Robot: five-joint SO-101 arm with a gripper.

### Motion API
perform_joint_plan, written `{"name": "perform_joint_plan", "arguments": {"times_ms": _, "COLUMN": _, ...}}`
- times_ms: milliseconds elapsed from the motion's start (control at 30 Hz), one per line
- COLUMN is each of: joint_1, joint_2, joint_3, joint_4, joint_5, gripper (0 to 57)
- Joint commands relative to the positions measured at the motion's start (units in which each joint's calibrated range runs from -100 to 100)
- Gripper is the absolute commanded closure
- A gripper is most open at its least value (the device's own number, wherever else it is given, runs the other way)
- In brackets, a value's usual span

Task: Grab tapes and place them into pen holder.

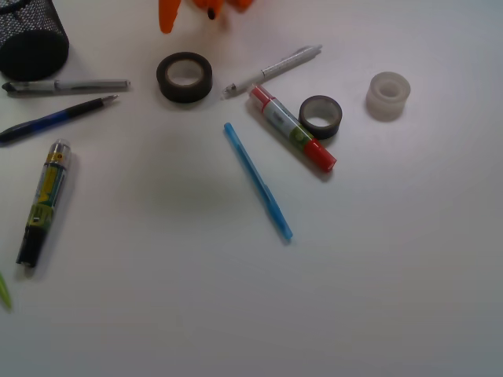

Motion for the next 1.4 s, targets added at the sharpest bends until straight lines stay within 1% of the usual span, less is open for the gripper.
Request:
{"name": "perform_joint_plan", "arguments": {"times_ms": 0, "joint_1": 0.37, "joint_2": 6.73, "joint_3": -1.36, "joint_4": -1.45, "joint_5": -4.00, "gripper": 18.5}}
{"name": "perform_joint_plan", "arguments": {"times_ms": 133, "joint_1": 5.97, "joint_2": 9.96, "joint_3": 3.72, "joint_4": -5.48, "joint_5": -4.00, "gripper": 18.5}}
{"name": "perform_joint_plan", "arguments": {"times_ms": 233, "joint_1": 9.26, "joint_2": 10.47, "joint_3": 7.16, "joint_4": -10.46, "joint_5": -1.51, "gripper": 18.5}}
{"name": "perform_joint_plan", "arguments": {"times_ms": 433, "joint_1": 13.38, "joint_2": 10.98, "joint_3": 11.69, "joint_4": -14.14, "joint_5": 1.12, "gripper": 18.5}}
{"name": "perform_joint_plan", "arguments": {"times_ms": 700, "joint_1": 13.23, "joint_2": 11.06, "joint_3": 17.48, "joint_4": -20.79, "joint_5": 2.88, "gripper": 18.5}}
{"name": "perform_joint_plan", "arguments": {"times_ms": 900, "joint_1": 10.91, "joint_2": 11.57, "joint_3": 18.84, "joint_4": -23.76, "joint_5": 2.83, "gripper": 18.5}}
{"name": "perform_joint_plan", "arguments": {"times_ms": 1167, "joint_1": 10.91, "joint_2": 23.39, "joint_3": 17.67, "joint_4": -28.84, "joint_5": 2.54, "gripper": 18.6}}
{"name": "perform_joint_plan", "arguments": {"times_ms": 1233, "joint_1": 10.53, "joint_2": 26.19, "joint_3": 14.86, "joint_4": -27.61, "joint_5": 2.54, "gripper": 20.4}}
{"name": "perform_joint_plan", "arguments": {"times_ms": 1367, "joint_1": 10.91, "joint_2": 30.02, "joint_3": 11.42, "joint_4": -25.60, "joint_5": 2.54, "gripper": 26.7}}
